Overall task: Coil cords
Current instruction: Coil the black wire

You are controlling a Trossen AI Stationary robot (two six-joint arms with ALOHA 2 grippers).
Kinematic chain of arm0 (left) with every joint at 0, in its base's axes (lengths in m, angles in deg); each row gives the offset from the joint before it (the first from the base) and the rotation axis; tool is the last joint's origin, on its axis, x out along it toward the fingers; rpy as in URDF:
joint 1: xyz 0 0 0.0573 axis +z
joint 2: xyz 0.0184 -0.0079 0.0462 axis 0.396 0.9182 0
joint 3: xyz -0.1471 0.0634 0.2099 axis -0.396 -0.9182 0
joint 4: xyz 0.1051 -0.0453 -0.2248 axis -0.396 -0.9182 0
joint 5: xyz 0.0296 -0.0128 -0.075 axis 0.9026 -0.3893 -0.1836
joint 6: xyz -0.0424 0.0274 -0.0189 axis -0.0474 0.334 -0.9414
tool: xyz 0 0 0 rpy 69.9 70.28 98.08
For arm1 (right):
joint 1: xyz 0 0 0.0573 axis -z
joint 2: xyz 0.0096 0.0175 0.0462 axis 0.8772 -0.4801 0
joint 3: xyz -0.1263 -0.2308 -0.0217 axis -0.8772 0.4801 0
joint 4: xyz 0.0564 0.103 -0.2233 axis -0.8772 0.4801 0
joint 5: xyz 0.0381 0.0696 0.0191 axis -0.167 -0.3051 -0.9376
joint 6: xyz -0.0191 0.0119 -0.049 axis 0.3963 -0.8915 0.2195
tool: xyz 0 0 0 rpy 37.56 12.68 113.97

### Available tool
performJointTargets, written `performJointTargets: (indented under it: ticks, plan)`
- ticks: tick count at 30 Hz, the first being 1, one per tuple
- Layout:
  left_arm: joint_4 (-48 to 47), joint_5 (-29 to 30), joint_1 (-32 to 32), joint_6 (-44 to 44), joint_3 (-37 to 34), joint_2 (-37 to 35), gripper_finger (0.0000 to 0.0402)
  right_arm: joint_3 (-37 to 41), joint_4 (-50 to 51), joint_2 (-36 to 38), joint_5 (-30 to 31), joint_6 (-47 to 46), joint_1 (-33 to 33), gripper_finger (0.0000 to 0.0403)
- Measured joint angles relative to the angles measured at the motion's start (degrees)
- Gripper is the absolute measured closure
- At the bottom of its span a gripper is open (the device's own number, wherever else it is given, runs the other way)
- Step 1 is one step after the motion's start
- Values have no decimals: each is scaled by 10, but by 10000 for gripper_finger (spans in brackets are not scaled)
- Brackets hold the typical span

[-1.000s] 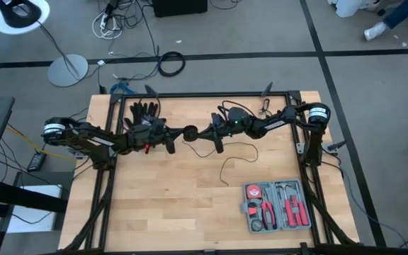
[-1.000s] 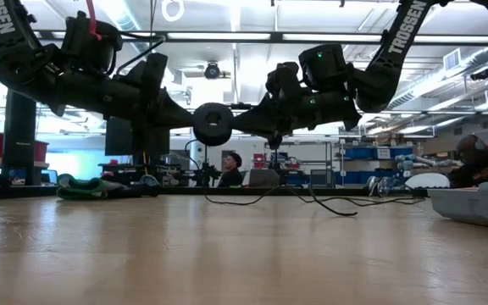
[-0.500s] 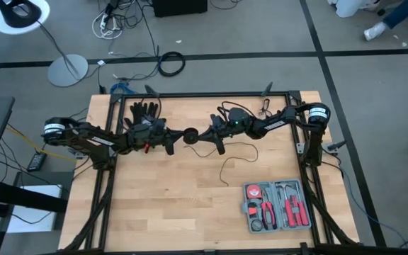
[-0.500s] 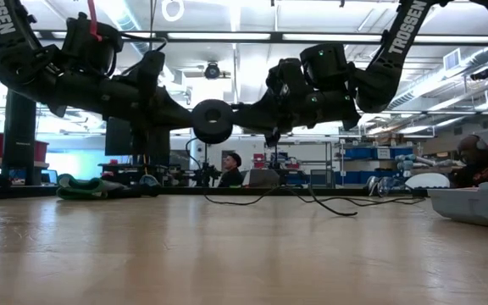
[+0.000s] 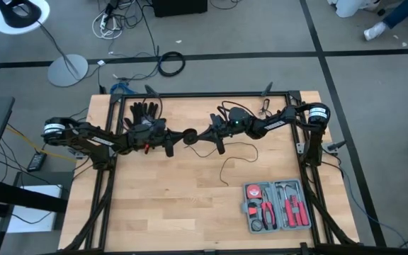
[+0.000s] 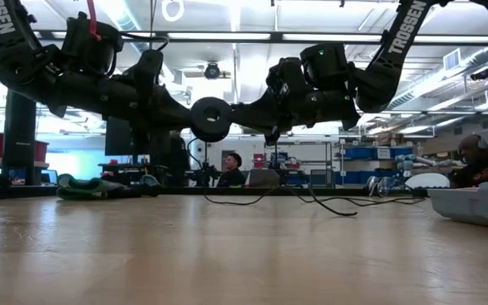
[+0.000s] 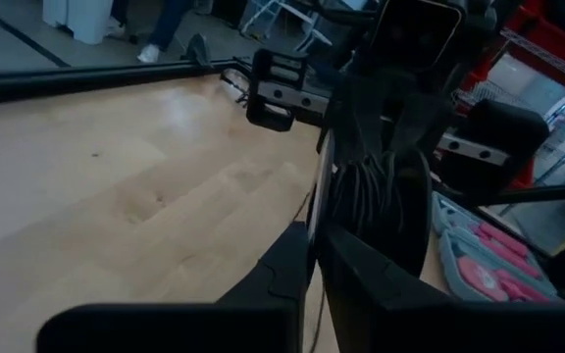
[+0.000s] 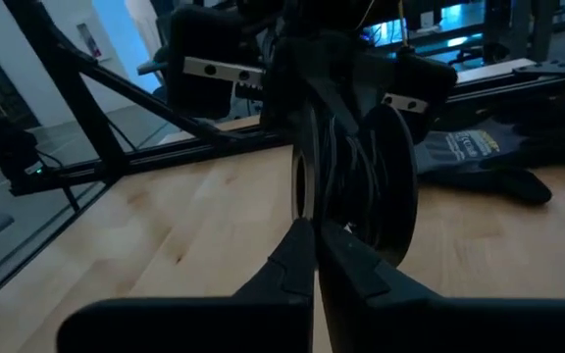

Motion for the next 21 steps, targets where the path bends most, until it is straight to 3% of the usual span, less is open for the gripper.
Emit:
performJointTargets:
  ticks: [6,15,18,21]
  plan:
    - [2,32,-1,13,0,0,395,-1,0,0,7,-1,1,383]
    - [-3,104,-1,23,1,0,400,-2,49,9,-21,-25,39,355]
    - [-11,114,-1,23,1,0,400,-2,112,29,-35,-17,49,357]
    - [-31,131,-1,23,1,0,401,-2,206,68,-11,16,52,361]
